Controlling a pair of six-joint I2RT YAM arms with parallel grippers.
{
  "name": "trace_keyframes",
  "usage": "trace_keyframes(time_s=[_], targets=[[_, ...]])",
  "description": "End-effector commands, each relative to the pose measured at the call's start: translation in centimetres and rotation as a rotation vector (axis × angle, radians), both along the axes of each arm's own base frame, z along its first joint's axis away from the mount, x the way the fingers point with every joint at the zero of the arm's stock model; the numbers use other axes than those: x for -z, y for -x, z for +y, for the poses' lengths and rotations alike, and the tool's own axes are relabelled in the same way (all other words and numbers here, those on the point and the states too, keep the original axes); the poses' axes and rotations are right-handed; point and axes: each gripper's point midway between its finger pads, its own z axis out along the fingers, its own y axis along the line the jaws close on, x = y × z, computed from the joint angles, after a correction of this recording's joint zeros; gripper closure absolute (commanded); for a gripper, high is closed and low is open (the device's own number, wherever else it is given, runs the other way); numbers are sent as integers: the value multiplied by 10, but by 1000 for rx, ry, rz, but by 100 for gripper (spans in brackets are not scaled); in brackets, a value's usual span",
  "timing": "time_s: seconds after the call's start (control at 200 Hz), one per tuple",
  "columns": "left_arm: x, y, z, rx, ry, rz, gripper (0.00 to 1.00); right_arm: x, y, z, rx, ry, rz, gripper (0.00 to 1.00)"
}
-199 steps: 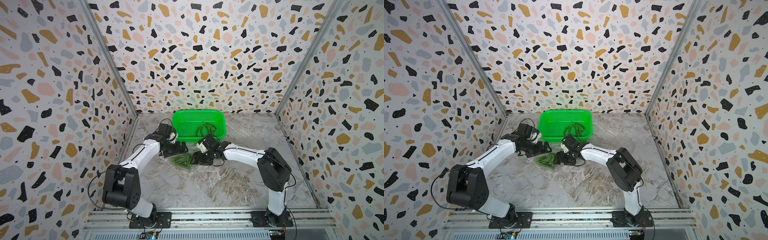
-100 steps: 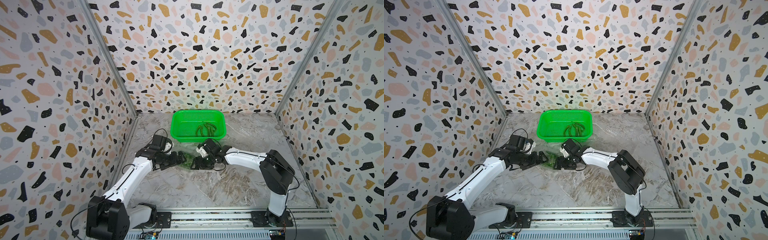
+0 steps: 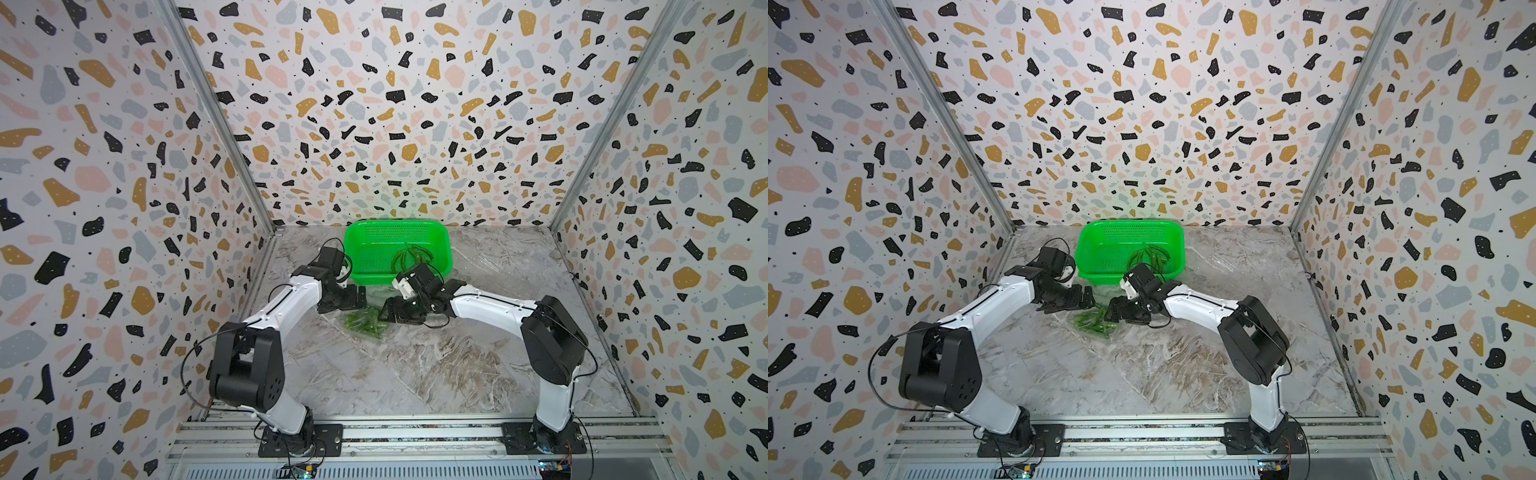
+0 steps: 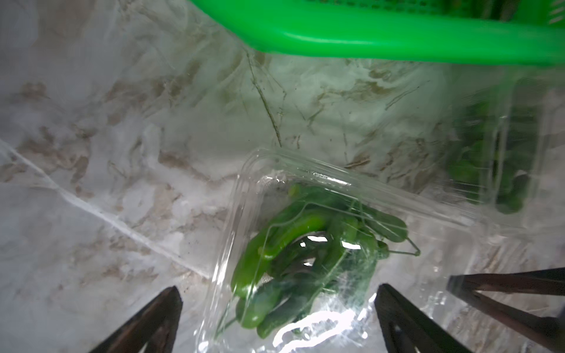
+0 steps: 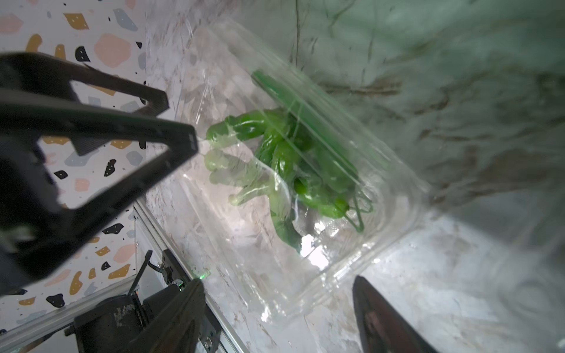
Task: Take small green peppers out of containers
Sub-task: Move the packing box to the center of the board.
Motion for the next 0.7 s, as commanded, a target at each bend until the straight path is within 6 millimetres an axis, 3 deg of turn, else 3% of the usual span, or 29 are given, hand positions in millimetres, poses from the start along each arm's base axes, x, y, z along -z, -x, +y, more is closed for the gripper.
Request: trace_keyframes(time_s=[0.0, 0.165, 0.35, 0.506, 0.696], targets=[[-2, -22, 0, 48, -20, -70, 1, 0, -7, 9, -20, -7, 20, 23], [-10, -12, -15, 52, 82, -66, 1, 8, -5, 23, -57, -16, 46, 28], [-21, 20, -24, 27, 192, -53, 1, 6, 5, 27, -82, -14, 50, 31], [-28, 59, -27, -2, 256, -7, 1, 0, 20, 18, -103, 22, 43, 32], [-28, 120, -34, -62, 337, 61, 1, -4, 54, -5, -125, 38, 69, 32]])
